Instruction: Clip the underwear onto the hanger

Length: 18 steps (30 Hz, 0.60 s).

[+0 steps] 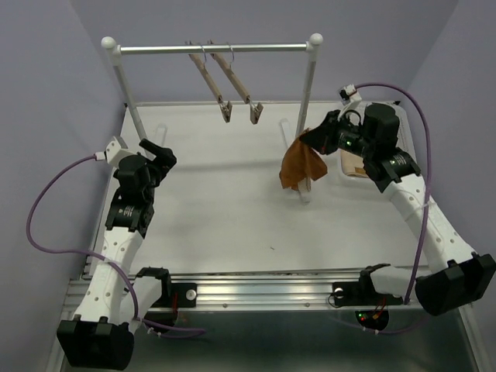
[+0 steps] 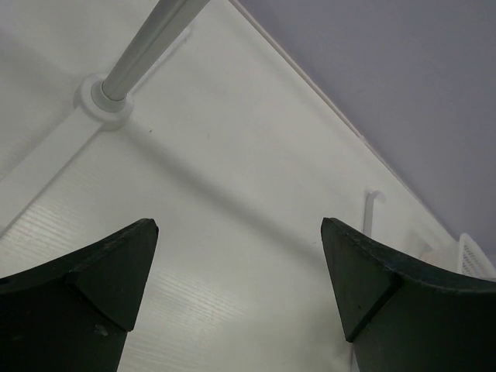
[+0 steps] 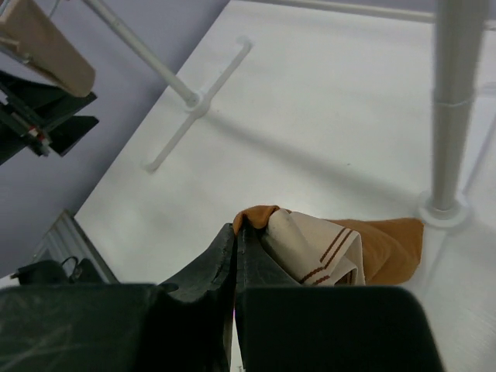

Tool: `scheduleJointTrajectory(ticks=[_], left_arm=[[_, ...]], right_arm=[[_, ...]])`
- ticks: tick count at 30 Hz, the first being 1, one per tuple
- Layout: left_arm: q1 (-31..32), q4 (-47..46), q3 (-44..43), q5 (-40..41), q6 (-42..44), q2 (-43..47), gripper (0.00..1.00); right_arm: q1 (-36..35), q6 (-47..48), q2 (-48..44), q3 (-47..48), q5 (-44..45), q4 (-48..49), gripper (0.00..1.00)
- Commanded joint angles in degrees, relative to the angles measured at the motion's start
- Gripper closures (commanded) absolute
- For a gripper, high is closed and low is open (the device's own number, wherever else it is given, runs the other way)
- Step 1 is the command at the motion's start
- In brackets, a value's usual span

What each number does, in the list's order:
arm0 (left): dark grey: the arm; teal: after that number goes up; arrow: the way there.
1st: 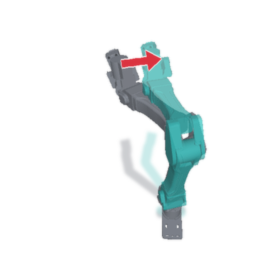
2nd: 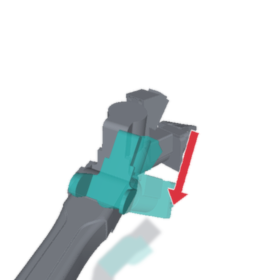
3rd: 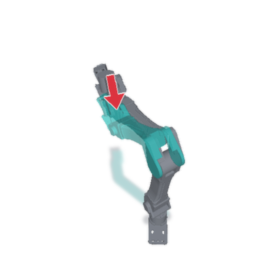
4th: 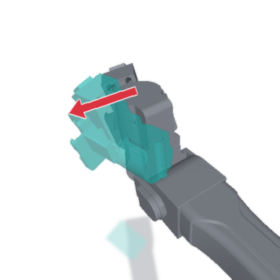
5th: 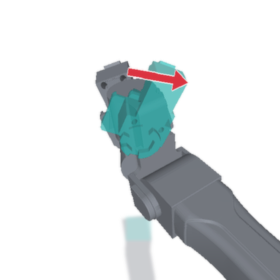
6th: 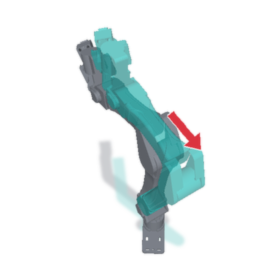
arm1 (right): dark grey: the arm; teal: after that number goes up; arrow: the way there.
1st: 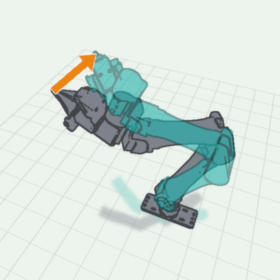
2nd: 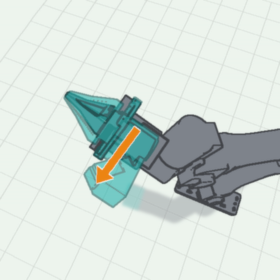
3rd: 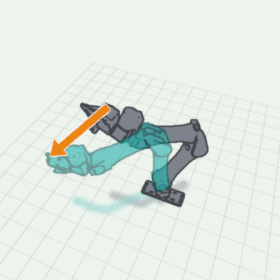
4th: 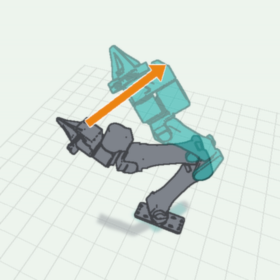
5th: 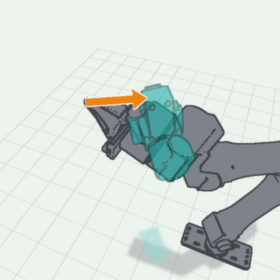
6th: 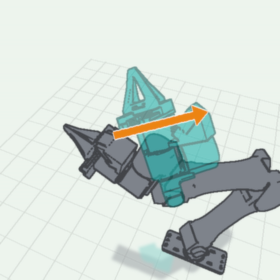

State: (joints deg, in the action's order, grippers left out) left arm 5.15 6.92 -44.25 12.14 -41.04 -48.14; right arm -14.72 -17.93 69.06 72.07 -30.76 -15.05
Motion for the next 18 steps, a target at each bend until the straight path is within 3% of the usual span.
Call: scheduleJointTrajectory(ticks=[1,4,10,14,18], left_arm=[[-0.05,0.46,1.01,-0.72,-1.41,1.64,0.01],[-0.05,1.34,2.32,-0.28,-2.2,3.48,0.01],[-0.05,4.23,1.54,2.44,-2.47,4.81,0.01],[-0.05,5.12,0.74,3.33,-2.47,5.42,0.01],[-0.05,5.39,0.13,3.5,-2.29,5.51,0.01]], right_arm=[[-7.58,-3.33,2.04,-0.88,-2.2,6.59,0.99],[-14.35,-2.73,8.78,1.64,5.49,8.8,0.99],[-15.43,-1.32,16.18,6.67,8.0,11.79,0.99],[-15.95,-0.87,16.47,9.32,7.83,14.6,0.99],[-16.48,-3.24,12.69,2.31,9.49,20.75,0.99]])
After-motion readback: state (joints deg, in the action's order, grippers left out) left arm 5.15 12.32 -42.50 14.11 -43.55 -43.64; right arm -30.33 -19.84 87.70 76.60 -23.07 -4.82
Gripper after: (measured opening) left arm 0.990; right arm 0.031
